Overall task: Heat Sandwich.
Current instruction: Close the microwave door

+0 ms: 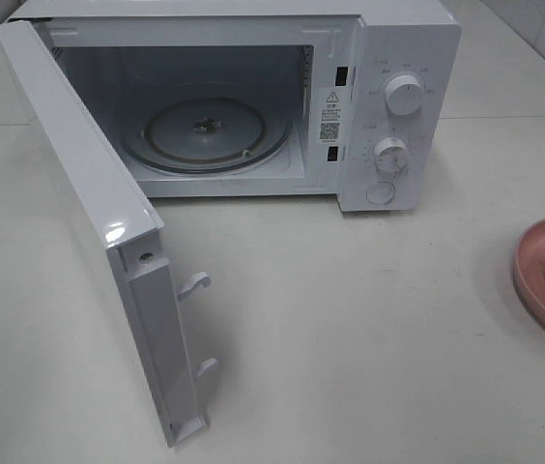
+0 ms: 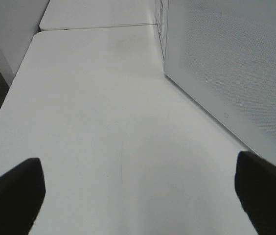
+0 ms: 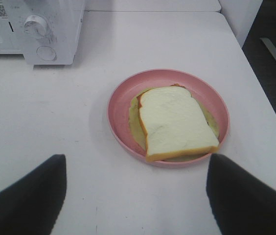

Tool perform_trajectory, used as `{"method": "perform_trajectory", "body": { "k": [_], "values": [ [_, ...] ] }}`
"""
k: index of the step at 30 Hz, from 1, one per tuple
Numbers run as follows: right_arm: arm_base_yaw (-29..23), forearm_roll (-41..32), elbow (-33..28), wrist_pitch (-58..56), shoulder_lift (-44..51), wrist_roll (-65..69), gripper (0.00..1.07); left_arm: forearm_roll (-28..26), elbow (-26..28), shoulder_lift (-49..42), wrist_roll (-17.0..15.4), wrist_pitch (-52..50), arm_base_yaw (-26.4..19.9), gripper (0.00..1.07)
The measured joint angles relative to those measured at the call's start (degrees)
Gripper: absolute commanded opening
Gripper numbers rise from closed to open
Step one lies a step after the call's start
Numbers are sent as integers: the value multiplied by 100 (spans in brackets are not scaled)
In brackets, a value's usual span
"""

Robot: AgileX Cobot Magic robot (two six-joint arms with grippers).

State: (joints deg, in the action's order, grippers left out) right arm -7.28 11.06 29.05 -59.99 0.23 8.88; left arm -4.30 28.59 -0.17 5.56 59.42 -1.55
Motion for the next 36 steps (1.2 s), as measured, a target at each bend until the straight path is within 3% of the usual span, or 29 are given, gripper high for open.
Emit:
{"method": "perform_trajectory", "body": {
  "k": [26,32,36],
  "values": [
    [0,0,0,6,0,0,76,-52,52,0,0,-11,0,100],
    [0,0,0,6,0,0,76,-57,246,229,0,-218,0,89],
    [0,0,0,6,0,0,76,-57,258,693,0,-424,0,68]
  ]
}}
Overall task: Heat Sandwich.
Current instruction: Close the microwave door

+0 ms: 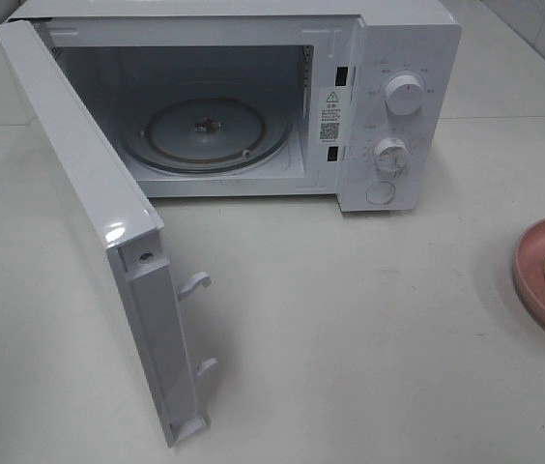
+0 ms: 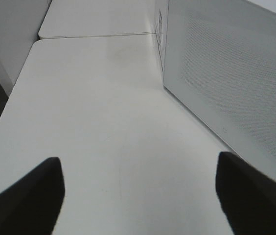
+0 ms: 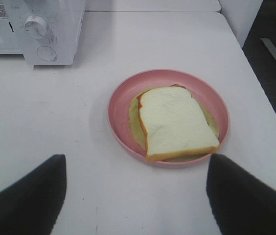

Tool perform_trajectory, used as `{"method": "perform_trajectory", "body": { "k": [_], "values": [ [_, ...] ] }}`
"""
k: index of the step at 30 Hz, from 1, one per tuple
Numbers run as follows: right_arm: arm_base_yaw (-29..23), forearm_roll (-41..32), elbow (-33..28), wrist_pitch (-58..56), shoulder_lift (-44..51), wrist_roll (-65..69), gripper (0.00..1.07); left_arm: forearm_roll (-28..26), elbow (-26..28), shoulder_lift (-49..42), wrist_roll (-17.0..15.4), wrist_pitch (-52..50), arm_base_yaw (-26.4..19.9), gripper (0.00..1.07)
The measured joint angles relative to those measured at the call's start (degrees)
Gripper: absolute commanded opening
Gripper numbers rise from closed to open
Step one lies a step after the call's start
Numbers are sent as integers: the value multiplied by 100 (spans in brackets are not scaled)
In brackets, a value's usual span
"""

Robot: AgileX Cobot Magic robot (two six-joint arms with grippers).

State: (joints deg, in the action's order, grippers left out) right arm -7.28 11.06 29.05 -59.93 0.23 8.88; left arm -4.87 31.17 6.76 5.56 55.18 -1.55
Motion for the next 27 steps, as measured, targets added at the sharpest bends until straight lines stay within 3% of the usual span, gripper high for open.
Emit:
{"method": "perform_trajectory", "body": {
  "k": [1,3,5,6,8,10,12,27],
  "values": [
    [0,0,0,0,0,0,76,0,0,0,0,0,0,68],
    [0,0,0,0,0,0,76,0,0,252,0,-138,0,50],
    [0,0,0,0,0,0,76,0,0,441,0,-241,0,40],
    [0,0,0,0,0,0,76,0,0,441,0,-241,0,40],
    [0,0,0,0,0,0,76,-6,0,733,0,-430,0,23],
    [0,0,0,0,0,0,76,-6,0,808,0,-510,0,16],
    [0,0,0,0,0,0,76,-6,0,1060,0,-768,0,1],
    [0,0,0,0,0,0,76,-23,-109,2194,178,-2349,0,0]
  ]
}}
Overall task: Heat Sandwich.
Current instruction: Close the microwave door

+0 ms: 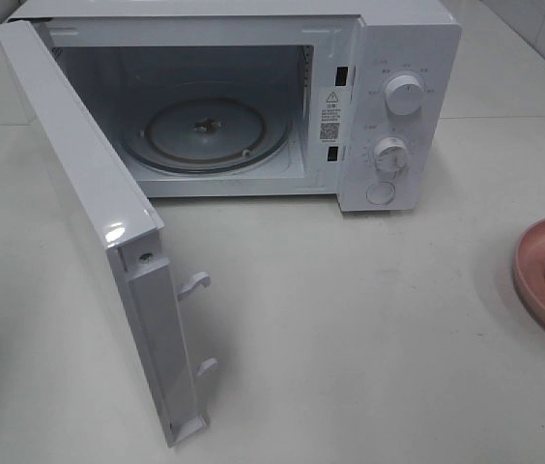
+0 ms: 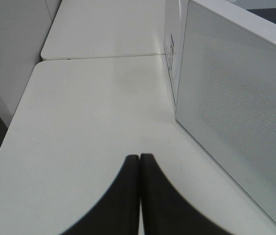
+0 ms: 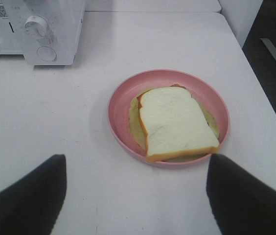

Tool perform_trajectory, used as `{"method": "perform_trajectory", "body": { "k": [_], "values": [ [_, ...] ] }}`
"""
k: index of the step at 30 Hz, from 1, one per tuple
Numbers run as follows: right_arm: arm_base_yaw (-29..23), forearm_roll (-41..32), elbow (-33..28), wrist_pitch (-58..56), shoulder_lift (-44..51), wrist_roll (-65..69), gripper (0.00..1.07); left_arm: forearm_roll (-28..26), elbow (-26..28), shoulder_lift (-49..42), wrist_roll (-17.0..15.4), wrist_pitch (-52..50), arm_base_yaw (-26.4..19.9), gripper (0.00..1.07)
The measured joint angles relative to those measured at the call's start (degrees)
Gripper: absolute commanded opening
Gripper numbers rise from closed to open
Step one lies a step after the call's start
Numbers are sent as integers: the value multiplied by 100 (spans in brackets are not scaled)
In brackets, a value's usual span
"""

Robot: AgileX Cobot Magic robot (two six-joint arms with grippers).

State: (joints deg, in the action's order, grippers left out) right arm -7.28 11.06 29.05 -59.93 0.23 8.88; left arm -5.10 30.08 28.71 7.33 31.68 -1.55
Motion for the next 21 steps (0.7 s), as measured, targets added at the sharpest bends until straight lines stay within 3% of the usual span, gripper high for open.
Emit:
{"method": "perform_trajectory", "body": {
  "k": [15,21],
  "values": [
    [0,0,0,6,0,0,76,-29,-1599,493,149,-2492,0,0],
    [0,0,0,6,0,0,76,-29,-1799,814,149,-3392,0,0]
  ]
}}
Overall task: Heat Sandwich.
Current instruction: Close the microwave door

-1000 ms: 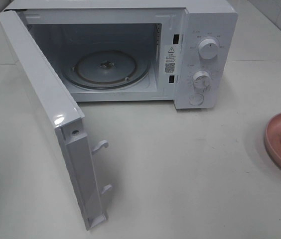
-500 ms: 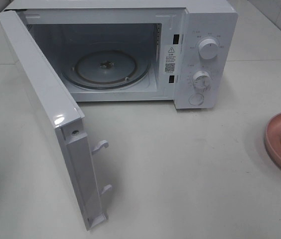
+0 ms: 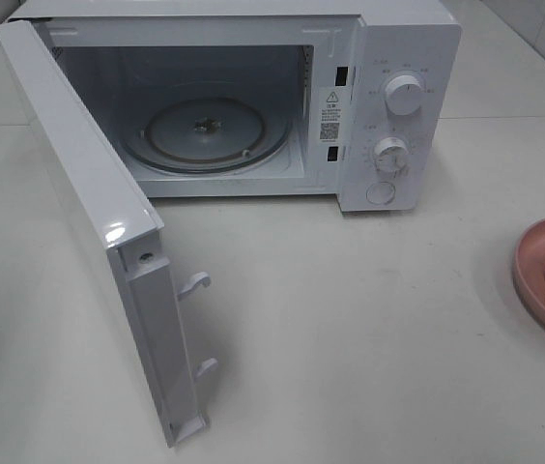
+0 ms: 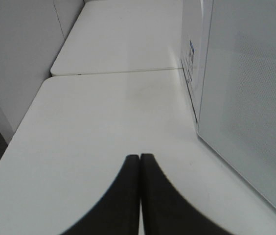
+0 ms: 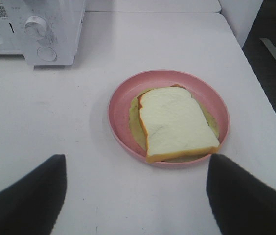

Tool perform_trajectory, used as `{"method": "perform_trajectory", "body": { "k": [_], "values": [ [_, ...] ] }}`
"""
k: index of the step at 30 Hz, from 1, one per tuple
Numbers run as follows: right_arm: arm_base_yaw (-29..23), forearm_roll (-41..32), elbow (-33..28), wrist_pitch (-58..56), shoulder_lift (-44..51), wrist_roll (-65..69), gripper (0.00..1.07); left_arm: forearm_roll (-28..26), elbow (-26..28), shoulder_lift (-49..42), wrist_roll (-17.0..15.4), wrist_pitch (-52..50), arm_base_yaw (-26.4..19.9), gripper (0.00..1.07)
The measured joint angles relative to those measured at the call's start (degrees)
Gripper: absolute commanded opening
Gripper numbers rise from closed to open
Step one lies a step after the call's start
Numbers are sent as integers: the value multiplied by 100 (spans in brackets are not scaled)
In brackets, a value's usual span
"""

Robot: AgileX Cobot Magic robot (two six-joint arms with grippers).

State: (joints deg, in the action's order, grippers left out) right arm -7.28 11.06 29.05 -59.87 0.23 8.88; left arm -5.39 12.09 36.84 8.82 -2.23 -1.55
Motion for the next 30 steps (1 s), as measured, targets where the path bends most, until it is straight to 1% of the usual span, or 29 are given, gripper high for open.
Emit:
{"method": "perform_trajectory", "body": {
  "k": [3,4,6,7,9,10,12,13,15,16,17,18,20,21,22,24,25,26,28,30],
  "values": [
    [0,0,0,0,0,0,76,0,0,424,0,-630,0,0],
    [0,0,0,0,0,0,76,0,0,424,0,-630,0,0],
    [0,0,0,0,0,0,76,0,0,670,0,-894,0,0],
    [0,0,0,0,0,0,76,0,0,934,-6,-1152,0,0],
    [0,0,0,0,0,0,76,0,0,1066,-23,-1295,0,0],
    [0,0,0,0,0,0,76,6,0,1169,-57,-1432,0,0],
    [0,0,0,0,0,0,76,149,0,1495,-281,-1822,0,0],
    [0,0,0,0,0,0,76,149,0,1495,-281,-1822,0,0],
    [0,0,0,0,0,0,76,430,0,1725,-539,-2063,0,0],
    [0,0,0,0,0,0,76,831,0,1937,-882,-2303,0,0],
    [0,0,0,0,0,0,76,1020,0,2051,-1026,-2429,0,0],
    [0,0,0,0,0,0,76,1020,0,2051,-1026,-2429,0,0],
    [0,0,0,6,0,0,76,1427,0,2269,-1358,-2681,0,0],
    [0,0,0,6,0,0,76,1833,0,2527,-1673,-2968,0,0],
    [0,0,0,6,0,0,76,1833,0,2527,-1673,-2968,0,0],
    [0,0,0,11,0,0,76,2189,0,2767,-1896,-3214,0,0],
    [0,0,0,11,0,0,76,2441,40,3048,-2028,-3449,0,0],
    [0,0,0,11,0,0,76,2544,74,3186,-2086,-3570,0,0],
    [0,0,0,11,0,0,76,2601,109,3289,-2120,-3661,0,0],
    [0,0,0,11,0,0,76,2704,212,3633,-2240,-3925,0,0]
  ]
}}
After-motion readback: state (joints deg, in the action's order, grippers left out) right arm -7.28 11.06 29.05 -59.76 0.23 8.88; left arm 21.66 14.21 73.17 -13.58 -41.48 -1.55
